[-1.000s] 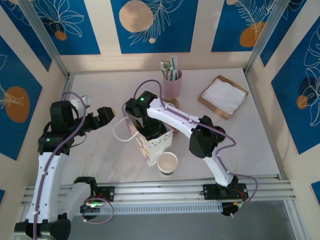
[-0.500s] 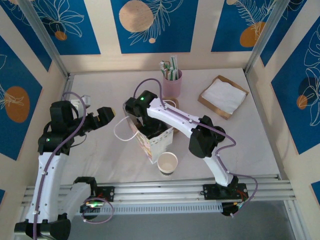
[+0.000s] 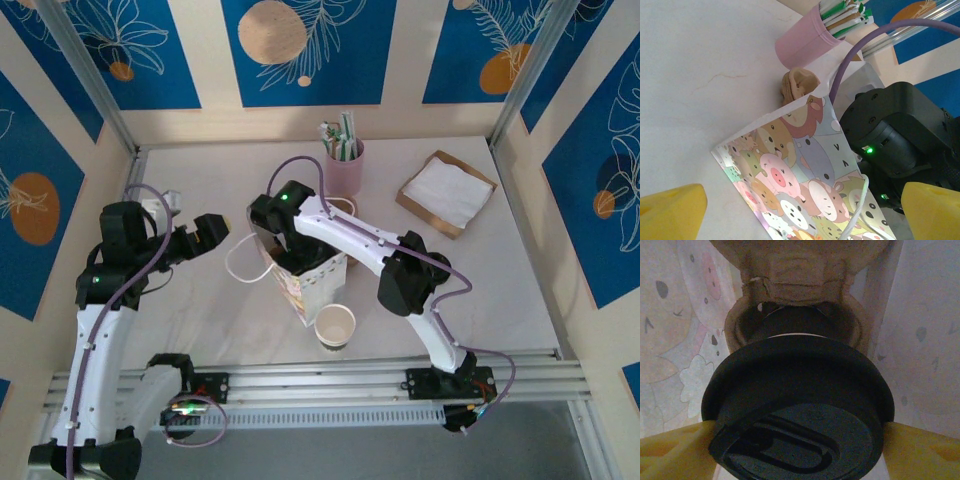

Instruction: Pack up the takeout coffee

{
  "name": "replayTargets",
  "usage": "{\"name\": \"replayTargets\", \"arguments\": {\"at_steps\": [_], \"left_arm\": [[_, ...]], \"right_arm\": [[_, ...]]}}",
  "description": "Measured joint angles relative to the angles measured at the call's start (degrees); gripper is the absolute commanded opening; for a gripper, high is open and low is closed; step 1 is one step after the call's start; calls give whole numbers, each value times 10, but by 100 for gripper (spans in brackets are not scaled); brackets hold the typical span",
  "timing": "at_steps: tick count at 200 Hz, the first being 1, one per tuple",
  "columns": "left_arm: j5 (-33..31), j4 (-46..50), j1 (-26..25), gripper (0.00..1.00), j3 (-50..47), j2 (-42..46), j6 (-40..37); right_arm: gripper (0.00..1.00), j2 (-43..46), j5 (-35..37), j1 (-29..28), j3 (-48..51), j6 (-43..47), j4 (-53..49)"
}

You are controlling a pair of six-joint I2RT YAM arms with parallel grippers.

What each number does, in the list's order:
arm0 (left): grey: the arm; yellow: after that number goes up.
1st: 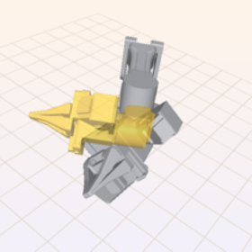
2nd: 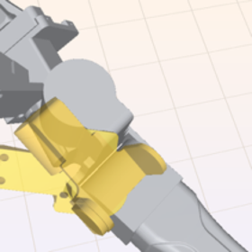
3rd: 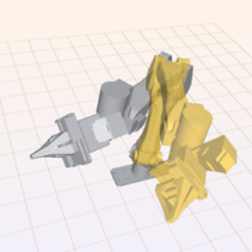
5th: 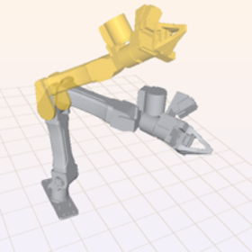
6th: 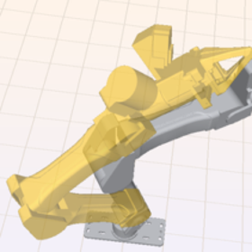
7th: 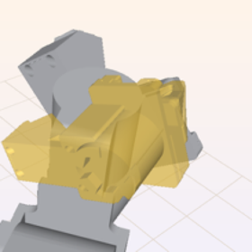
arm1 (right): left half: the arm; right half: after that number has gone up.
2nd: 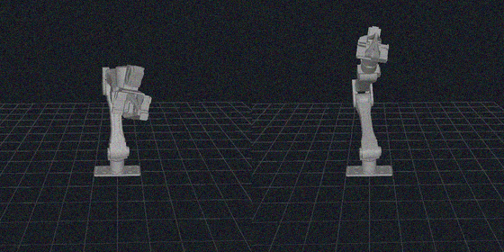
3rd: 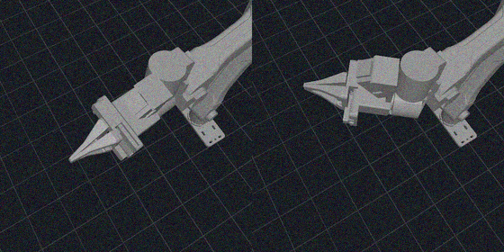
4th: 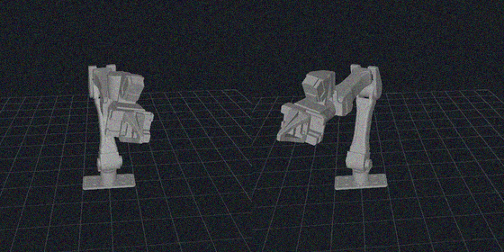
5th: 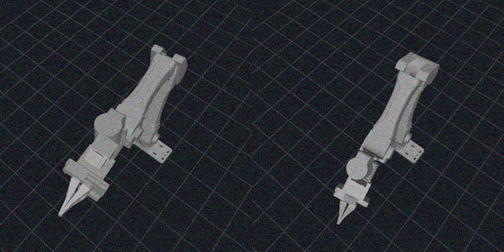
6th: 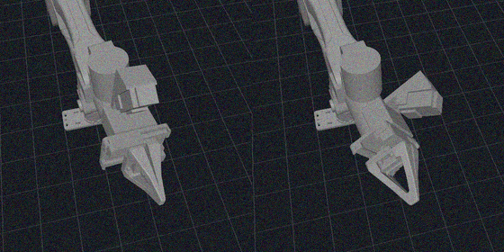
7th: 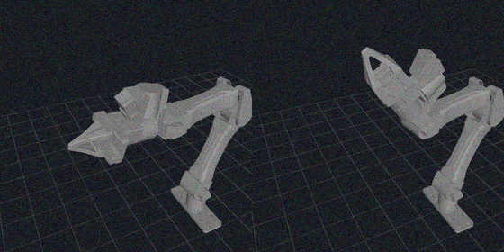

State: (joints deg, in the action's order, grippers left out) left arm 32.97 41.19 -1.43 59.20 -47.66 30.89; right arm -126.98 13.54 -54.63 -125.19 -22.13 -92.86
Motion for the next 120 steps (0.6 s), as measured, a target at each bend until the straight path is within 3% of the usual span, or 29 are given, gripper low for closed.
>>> {"name": "replayTargets", "arguments": {"at_steps": [120], "left_arm": [[0,0,0,100,0,0,0]], "right_arm": [[90,0,6,0,-9,-4,0]]}}
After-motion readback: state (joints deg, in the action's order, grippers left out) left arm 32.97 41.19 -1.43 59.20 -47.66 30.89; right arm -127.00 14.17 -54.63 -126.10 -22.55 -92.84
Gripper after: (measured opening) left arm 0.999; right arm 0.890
